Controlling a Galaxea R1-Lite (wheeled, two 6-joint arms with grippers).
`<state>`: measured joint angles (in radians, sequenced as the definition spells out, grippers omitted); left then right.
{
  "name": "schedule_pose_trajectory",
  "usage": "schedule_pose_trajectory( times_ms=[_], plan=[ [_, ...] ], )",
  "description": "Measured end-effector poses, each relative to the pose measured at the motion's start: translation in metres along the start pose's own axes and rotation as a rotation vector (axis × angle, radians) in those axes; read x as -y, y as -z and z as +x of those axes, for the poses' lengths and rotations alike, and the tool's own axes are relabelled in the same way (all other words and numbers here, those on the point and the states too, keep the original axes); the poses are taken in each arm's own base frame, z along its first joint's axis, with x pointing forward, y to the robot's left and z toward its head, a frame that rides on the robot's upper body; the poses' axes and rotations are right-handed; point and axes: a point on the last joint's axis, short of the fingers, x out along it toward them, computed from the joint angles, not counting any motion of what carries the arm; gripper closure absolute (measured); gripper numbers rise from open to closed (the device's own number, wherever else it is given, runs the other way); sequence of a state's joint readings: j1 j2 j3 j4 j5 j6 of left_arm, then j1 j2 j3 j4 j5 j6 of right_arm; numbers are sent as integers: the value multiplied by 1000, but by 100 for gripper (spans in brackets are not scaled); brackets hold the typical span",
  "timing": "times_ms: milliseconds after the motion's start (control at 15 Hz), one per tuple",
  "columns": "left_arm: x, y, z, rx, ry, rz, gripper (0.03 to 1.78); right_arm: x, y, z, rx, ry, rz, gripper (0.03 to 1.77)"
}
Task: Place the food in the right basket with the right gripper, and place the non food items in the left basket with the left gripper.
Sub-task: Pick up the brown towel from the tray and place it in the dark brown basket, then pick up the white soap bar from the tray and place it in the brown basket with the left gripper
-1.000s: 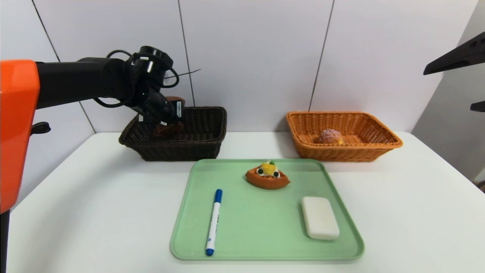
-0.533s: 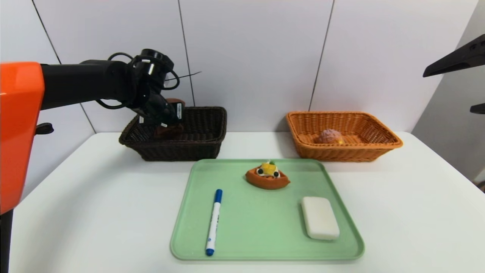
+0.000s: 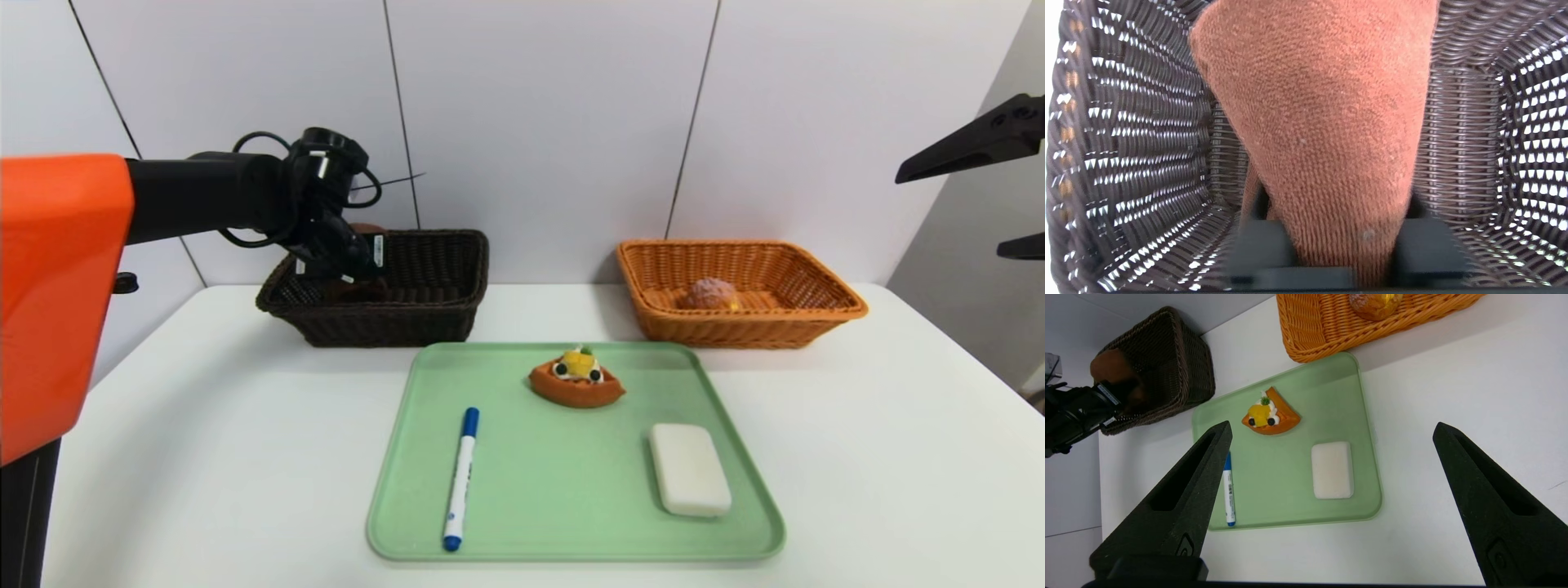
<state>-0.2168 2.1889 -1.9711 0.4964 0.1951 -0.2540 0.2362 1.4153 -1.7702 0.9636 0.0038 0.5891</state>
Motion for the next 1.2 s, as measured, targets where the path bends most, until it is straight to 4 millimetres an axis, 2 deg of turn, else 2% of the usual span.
schedule_pose_trajectory(
  times_ms=[133, 333, 600, 733, 800, 933, 1067, 1200],
  plan=[
    [-3, -1, 7, 19, -2, -10, 90, 0, 0, 1, -5, 1, -1, 10],
    [-6, -1, 12, 19, -11, 16, 64, 0, 0, 3, -10, 1, -2, 10],
    [-8, -4, 9, 33, -10, 22, 43, 0, 2, 6, -21, 5, 1, 10],
    [-8, -8, 0, 49, -5, 22, 36, 0, 2, 6, -24, 6, 0, 10],
    [-6, -11, -10, 67, 4, 22, 33, 0, 2, 6, -25, 6, 0, 10],
    [4, -17, -43, 103, 42, 34, 28, -1, 2, 6, -25, 6, 1, 10],
    [28, -13, -88, 97, 120, 71, 24, -1, 3, 7, -28, 7, -1, 10],
    [55, 2, -128, 54, 202, 75, 21, -1, 3, 8, -30, 8, -3, 10]
  ],
)
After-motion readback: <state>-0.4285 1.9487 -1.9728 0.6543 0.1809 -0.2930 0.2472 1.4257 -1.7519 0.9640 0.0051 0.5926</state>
